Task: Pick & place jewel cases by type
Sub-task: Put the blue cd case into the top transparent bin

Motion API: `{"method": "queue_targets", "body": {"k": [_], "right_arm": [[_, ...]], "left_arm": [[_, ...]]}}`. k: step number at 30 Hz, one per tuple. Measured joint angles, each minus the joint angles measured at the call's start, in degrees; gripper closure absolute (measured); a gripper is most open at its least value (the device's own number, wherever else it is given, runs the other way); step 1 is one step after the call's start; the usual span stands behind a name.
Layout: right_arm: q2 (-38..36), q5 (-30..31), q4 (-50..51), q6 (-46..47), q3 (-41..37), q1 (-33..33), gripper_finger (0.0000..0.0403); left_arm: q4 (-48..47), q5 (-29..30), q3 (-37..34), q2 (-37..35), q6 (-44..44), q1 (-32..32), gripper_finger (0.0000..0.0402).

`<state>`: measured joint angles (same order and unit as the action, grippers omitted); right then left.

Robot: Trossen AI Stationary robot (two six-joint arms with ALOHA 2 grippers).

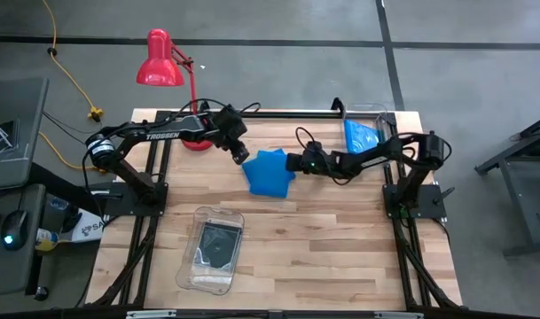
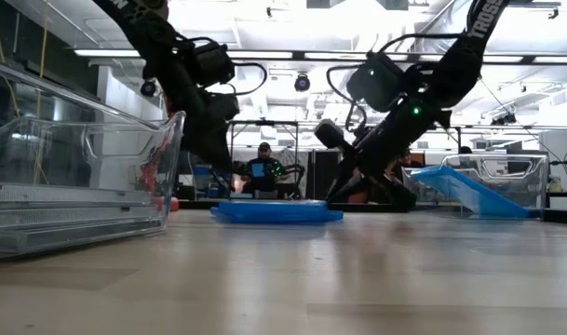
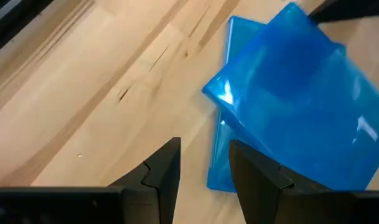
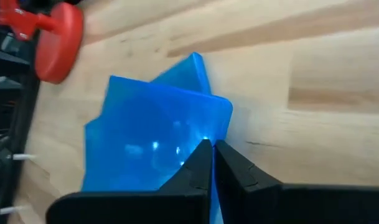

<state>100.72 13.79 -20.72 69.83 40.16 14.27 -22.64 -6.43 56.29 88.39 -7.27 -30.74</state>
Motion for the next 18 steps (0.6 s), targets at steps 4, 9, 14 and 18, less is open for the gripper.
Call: {"method": "queue_targets", "body": {"k": [4,9,14,18], "right_arm": [[-2.0,0.83,-0.77,-1.11,0.07,-0.48,0.0402],[-4.99,1.72,-0.77,-3.26,0.07,-0.49,0.0402],[-6.33,2.81,3.0,-4.0,0.15,0.04,0.0403],[-6.33,1.46,6.05,-2.4,0.15,0.76,0.0402]], "left_arm": [[-0.99,0.83,0.02,-0.03,1.08,0.0,0.0269],[-1.42,1.0,0.04,-0.05,1.18,0.0,0.0269],[-1.04,0.21,0.09,0.74,0.95,0.65,0.0269],[-0.07,-5.45,0.1,3.23,0.39,1.62,0.0269]]}}
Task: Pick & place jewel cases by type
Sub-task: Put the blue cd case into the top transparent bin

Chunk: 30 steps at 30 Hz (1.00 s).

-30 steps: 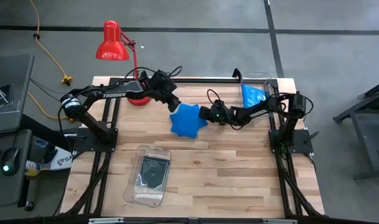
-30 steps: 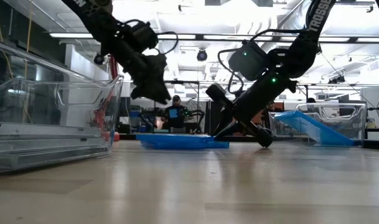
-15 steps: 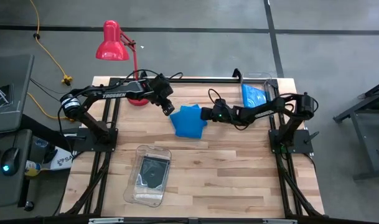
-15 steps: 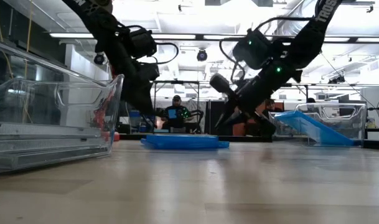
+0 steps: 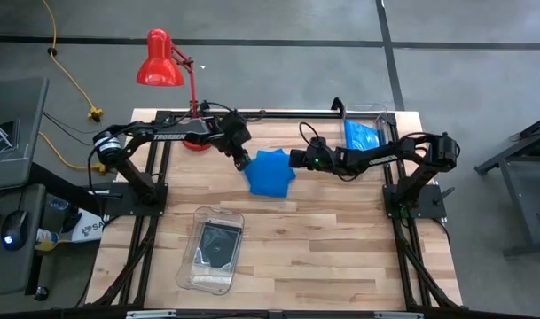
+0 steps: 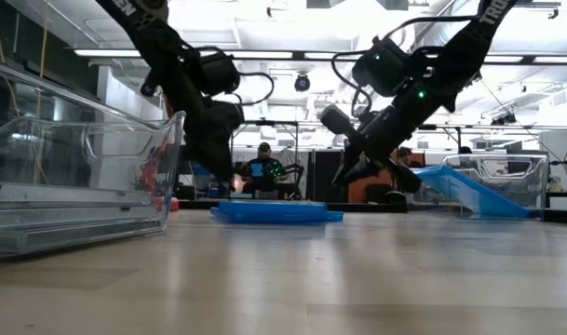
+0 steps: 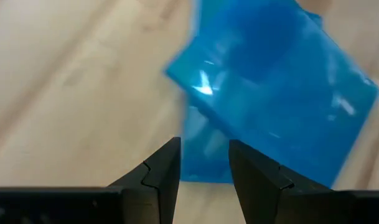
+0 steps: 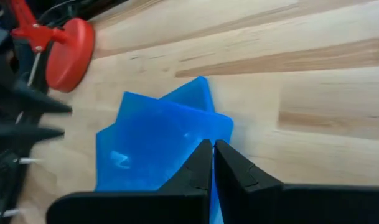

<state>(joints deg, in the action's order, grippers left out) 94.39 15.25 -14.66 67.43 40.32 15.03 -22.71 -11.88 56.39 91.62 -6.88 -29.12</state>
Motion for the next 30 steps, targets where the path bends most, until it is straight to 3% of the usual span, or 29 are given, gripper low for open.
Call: {"method": "queue_targets", "body": {"k": [8,22,30], "right_arm": [[0.0,0.86,0.47,-2.91,0.02,0.02,0.0389],[2.18,-0.13,1.52,2.5,0.09,0.08,0.0222],[6.27,-1.35,-3.43,4.25,0.13,1.31,0.0186]], "left_arm": [[3.25,-3.51,-0.01,5.54,-1.11,3.67,0.0269],[5.61,-5.56,0.06,8.74,-2.4,4.52,0.0269],[5.85,-5.81,0.01,8.74,-2.4,4.54,0.0269]]}}
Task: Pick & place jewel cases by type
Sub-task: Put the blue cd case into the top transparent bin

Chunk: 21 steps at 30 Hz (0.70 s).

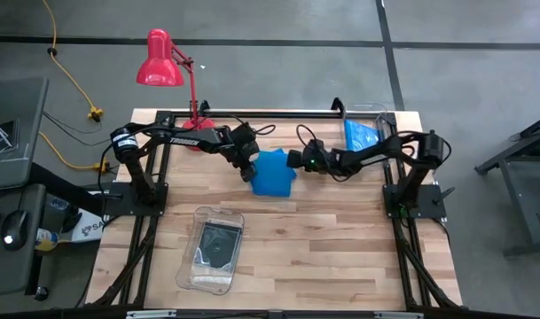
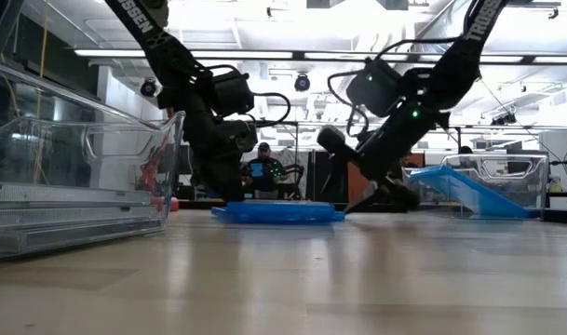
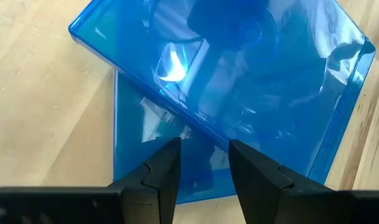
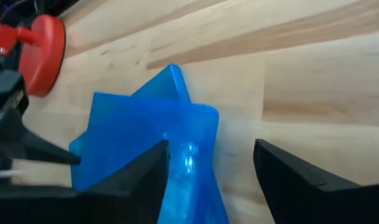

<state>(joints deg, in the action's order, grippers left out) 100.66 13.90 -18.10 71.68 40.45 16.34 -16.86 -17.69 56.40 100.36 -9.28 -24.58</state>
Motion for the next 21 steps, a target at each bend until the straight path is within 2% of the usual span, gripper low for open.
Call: {"method": "queue_targets", "body": {"k": [7,14,21], "right_arm": [[3.73,-4.49,-7.16,0.33,0.01,2.09,0.0185],[4.28,-5.12,-7.93,0.5,0.04,2.36,0.0185],[4.39,-8.65,-8.93,0.62,0.02,3.73,0.0201]], "left_arm": [[0.03,0.22,0.0,0.02,-0.01,0.36,0.0269],[0.41,0.23,0.0,0.04,-0.02,0.74,0.0269],[0.5,0.28,0.0,0.04,-0.04,0.72,0.0269]]}}
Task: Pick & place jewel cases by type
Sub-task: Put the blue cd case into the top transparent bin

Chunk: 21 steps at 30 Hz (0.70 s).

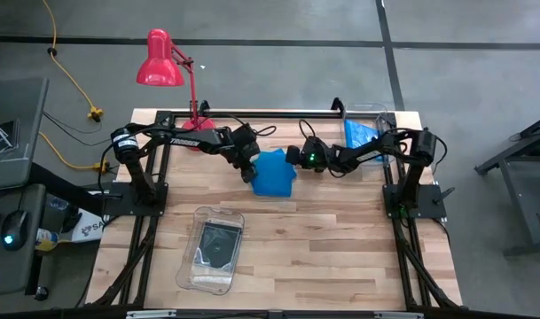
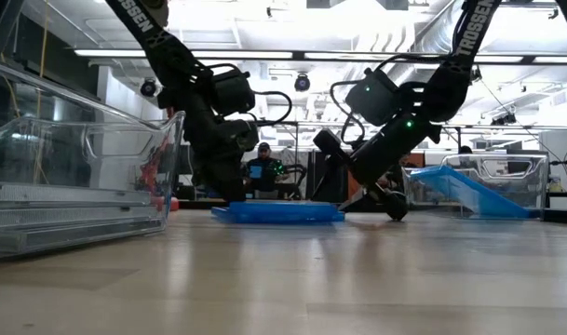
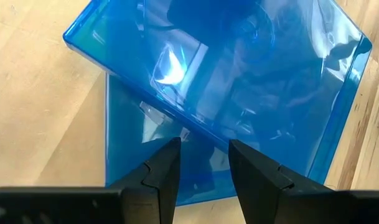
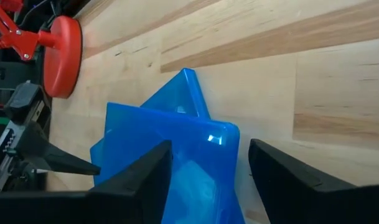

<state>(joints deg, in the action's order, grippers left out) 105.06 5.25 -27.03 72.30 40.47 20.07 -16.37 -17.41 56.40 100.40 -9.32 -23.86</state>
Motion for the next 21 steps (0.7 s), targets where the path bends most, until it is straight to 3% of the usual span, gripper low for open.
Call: {"method": "queue_targets", "body": {"k": [14,21], "right_arm": [[0.04,-1.83,-0.72,-0.12,0.0,0.18,0.023],[0.04,-1.83,-1.09,-0.34,-0.02,0.16,0.0265]], "left_arm": [[3.36,-0.07,-0.02,0.0,-1.66,0.0,0.0269],[2.65,0.02,-0.02,0.0,-1.6,0.73,0.0269]]}}
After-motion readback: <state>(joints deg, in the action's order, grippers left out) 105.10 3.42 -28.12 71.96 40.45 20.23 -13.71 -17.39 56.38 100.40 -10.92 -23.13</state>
